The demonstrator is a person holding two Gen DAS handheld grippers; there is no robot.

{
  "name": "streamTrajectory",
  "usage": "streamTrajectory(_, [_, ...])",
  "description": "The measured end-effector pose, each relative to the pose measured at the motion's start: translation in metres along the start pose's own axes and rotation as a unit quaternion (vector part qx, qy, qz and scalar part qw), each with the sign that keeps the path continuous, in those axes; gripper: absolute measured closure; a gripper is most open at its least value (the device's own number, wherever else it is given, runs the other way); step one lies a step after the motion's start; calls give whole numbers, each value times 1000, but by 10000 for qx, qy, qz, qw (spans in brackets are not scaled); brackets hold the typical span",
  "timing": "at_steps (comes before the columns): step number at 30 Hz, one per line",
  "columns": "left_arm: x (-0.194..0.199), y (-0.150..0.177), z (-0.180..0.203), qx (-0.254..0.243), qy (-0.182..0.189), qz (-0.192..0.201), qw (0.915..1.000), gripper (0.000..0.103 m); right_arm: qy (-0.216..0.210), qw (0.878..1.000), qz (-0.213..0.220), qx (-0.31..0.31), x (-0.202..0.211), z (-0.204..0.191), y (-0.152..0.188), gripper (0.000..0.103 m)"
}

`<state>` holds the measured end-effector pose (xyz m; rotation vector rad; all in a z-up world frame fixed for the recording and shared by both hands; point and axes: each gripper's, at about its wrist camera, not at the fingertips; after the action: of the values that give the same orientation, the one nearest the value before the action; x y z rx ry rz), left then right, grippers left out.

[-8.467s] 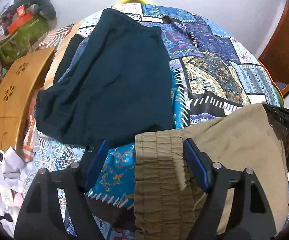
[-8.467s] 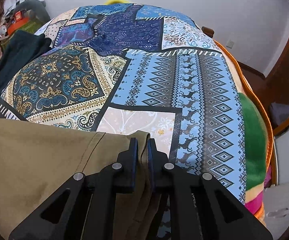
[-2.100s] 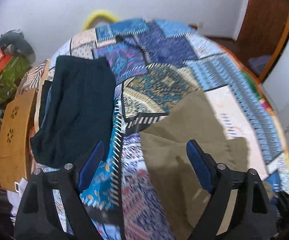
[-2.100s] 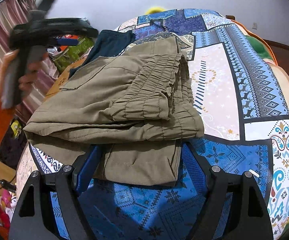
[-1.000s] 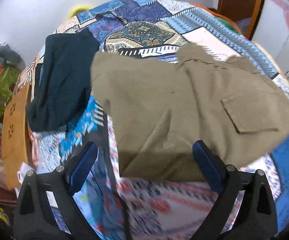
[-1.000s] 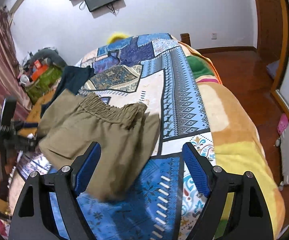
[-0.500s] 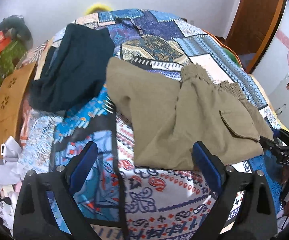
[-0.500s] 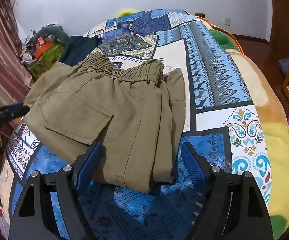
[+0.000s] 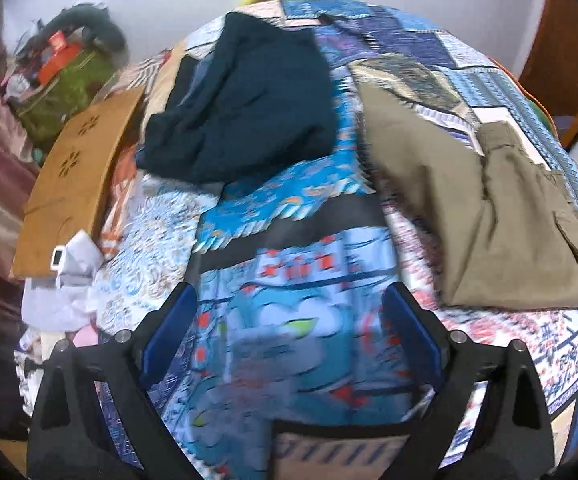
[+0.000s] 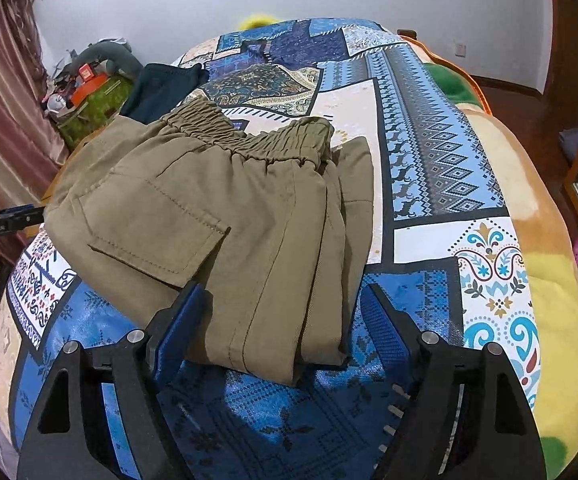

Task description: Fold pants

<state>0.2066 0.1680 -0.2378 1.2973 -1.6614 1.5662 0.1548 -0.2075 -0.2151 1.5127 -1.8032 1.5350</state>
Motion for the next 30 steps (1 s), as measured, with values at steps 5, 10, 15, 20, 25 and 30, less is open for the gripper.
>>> streamTrajectory(5, [12,-7,-14,209,437,79,9988,10,-8,10000,28,-15,0,0,1,26])
streamTrajectory(10, [22,-28,12,26,788,281,9965,10,-11,10000,27,-20,0,0,1,26])
streamTrajectory(15, [2,-48,46,-299,825,176,9960,10,-44,10000,33,-45,1,0,2,26])
streamTrajectory(20, [-32,-55,44,-356,269,-27,9990,10,-84,9999,38,-60,1,1,2,26])
streamTrajectory(25, [-39,-58,6,285,170,-22,9994,11,-128,9999,60,-77,2,3,3,26])
streamTrajectory(30, [-47,-66,-26,484,-73,-191,9986,17,-142,9998,66,-91,2,2,4,26])
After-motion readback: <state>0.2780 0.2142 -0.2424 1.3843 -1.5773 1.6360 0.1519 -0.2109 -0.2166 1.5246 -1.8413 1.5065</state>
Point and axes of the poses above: each gripper's, at about its wrist camera, not at the fingertips, and x roughly against the way its jaws point, z to its right, y to its underside, and after that the axes turned 9 degrees about -y, right-handed
